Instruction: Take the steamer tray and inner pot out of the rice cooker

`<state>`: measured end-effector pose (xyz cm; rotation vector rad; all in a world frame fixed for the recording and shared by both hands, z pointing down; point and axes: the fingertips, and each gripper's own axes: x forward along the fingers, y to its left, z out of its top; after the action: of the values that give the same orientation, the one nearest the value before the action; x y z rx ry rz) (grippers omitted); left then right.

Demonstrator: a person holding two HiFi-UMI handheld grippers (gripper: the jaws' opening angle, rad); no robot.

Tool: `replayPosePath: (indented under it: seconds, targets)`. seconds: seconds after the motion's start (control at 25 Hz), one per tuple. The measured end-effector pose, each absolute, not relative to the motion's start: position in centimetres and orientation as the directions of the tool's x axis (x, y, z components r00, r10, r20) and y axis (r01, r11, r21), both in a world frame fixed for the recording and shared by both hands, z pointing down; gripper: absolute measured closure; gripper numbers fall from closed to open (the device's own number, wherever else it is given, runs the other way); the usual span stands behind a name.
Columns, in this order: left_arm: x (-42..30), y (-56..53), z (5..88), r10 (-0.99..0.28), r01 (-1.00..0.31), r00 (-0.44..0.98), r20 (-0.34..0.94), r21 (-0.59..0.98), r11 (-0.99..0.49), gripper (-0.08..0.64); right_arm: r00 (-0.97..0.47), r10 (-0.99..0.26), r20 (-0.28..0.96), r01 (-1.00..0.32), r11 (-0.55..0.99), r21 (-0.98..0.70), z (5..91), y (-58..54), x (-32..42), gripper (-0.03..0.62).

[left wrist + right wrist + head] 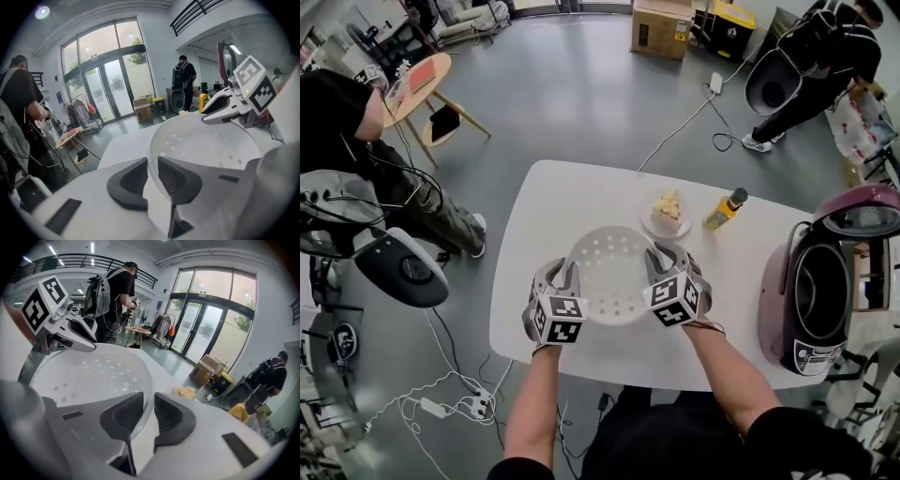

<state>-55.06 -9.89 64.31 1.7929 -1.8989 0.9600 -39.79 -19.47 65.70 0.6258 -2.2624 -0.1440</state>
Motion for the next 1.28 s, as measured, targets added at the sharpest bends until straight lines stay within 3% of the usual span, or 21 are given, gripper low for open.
replayPosePath:
  seconds: [0.56, 0.68, 0.88, 1.28]
  targets:
    - [-59.8, -10.8, 71.1, -0.670, -0.969, -0.195, 0.716, -0.246, 0.020, 0.489, -0.591, -0.448, 0.671, -0.378, 0.889, 0.259, 72.5, -20.6, -44.4, 0.499]
    - [-60.5, -9.9, 70.1, -0.684, -0.965, -0.240, 0.689, -0.244, 0.093, 0.371, -0.614, -0.452, 0.647, -0.398, 0.885, 0.241, 71.5, -20.2, -44.2, 0.383]
    - [-60.4, -8.6, 65.1, -0.751, -0.964, -0.264, 0.606, -0.188, 0.188, 0.209, -0.685, -0.488, 0.541, -0.429, 0.870, 0.242, 63.9, -18.9, -43.1, 0.370]
    - [-49.6, -10.2, 50.3, -0.904, -0.986, -0.150, 0.401, -0.133, 0.105, 0.183, -0.765, -0.560, 0.318, -0.476, 0.824, 0.306, 47.4, -16.7, -33.8, 0.368]
